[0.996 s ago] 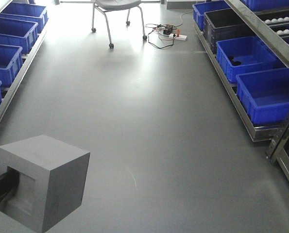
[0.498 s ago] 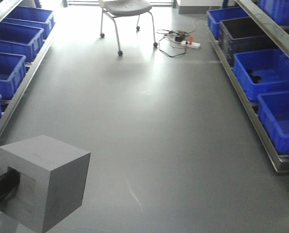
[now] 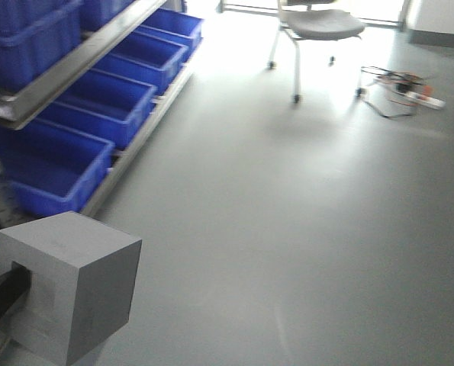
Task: Sort gray base to blue bin
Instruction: 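Turn and drive up to the empty blue bin on the roller rack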
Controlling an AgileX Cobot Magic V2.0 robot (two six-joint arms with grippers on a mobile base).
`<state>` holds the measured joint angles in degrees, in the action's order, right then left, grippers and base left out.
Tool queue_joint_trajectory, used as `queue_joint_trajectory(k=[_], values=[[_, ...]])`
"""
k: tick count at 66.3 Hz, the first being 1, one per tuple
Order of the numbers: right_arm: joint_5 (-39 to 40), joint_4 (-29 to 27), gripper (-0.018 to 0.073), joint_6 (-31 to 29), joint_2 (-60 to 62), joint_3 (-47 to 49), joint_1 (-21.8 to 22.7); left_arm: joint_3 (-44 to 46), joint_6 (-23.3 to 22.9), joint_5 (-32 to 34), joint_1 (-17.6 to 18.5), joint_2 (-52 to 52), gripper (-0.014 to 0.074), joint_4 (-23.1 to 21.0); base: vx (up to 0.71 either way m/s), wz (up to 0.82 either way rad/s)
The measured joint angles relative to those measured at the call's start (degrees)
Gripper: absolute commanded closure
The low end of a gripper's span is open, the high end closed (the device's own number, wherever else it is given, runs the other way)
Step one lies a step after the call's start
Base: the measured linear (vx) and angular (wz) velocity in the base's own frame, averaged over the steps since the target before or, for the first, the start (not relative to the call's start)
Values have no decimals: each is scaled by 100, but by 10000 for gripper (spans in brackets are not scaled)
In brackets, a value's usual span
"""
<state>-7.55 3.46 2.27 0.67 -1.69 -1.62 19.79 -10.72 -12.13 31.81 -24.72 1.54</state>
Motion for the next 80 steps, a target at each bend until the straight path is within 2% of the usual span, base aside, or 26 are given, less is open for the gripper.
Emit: queue_joint_trajectory(k=[80], values=[[0,0,568,0,0,0,0,0,0,-1,0,0,602,0,16,78]])
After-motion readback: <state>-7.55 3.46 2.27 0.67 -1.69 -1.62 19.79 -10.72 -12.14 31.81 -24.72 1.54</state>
